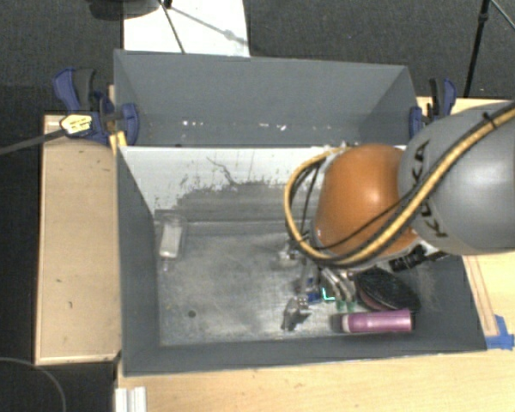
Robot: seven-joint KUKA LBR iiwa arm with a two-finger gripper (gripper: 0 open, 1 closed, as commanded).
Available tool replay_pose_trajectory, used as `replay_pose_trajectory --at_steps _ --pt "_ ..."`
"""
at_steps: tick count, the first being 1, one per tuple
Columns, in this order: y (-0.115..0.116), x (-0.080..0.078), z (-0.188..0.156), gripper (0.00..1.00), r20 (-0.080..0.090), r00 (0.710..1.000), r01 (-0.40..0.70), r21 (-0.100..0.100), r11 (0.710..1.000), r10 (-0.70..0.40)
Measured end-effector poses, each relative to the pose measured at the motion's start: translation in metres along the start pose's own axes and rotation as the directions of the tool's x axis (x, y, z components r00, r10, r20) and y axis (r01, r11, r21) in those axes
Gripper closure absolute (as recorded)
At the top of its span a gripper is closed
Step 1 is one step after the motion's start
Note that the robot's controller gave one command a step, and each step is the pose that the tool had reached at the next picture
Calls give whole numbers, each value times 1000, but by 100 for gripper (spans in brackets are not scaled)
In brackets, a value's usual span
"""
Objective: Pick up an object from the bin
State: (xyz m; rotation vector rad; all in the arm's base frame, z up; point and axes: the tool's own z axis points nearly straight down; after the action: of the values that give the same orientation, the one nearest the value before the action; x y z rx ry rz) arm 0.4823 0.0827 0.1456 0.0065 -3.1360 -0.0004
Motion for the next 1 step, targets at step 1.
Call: replay_pose_trajectory --at_steps 1 --pt "-56 -18 39 0 3 966 258 3 966 -258"
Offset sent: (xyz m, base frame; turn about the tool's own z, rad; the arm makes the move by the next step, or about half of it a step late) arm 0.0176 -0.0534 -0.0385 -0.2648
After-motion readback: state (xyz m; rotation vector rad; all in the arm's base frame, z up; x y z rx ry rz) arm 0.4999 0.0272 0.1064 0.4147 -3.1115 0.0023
